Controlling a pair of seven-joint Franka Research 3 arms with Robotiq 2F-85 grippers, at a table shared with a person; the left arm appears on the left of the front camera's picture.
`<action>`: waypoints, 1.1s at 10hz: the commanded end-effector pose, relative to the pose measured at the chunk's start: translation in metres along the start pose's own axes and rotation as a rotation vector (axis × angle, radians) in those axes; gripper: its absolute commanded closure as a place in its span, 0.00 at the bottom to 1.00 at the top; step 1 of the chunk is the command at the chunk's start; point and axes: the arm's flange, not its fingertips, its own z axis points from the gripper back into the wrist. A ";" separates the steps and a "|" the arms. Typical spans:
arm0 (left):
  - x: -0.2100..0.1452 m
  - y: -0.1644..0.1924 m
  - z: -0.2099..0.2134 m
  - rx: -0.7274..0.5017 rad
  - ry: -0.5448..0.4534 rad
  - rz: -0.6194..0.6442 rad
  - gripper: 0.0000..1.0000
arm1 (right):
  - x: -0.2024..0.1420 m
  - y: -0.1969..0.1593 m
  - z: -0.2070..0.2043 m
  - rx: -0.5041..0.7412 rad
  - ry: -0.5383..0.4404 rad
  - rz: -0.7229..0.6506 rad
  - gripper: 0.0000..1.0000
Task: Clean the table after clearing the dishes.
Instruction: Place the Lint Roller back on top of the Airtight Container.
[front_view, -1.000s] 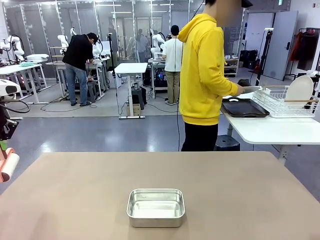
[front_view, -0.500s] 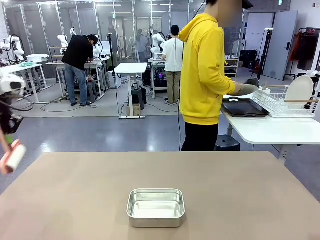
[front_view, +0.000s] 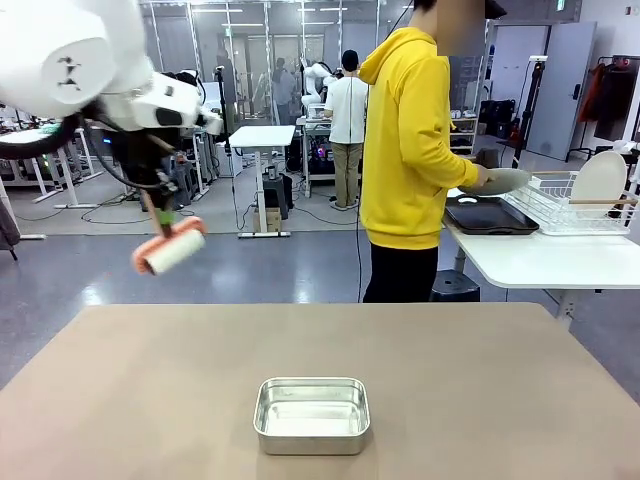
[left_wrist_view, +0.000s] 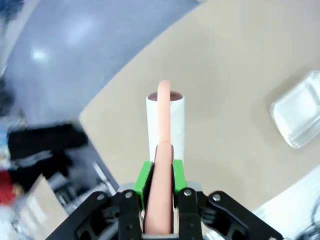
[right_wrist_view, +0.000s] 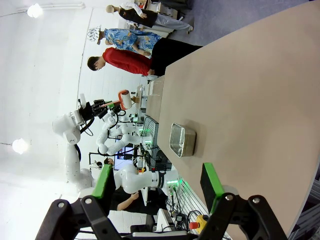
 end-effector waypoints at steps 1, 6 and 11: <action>0.001 -0.022 -0.005 -0.078 -0.087 -0.365 0.78 | -0.006 0.004 -0.004 0.012 -0.007 0.000 0.13; 0.037 -0.146 -0.009 -0.216 -0.140 -0.889 0.78 | -0.006 0.004 -0.004 0.012 -0.007 0.000 0.13; 0.038 -0.166 -0.012 -0.209 -0.128 -0.886 0.78 | -0.006 0.004 -0.004 0.012 -0.007 0.000 0.13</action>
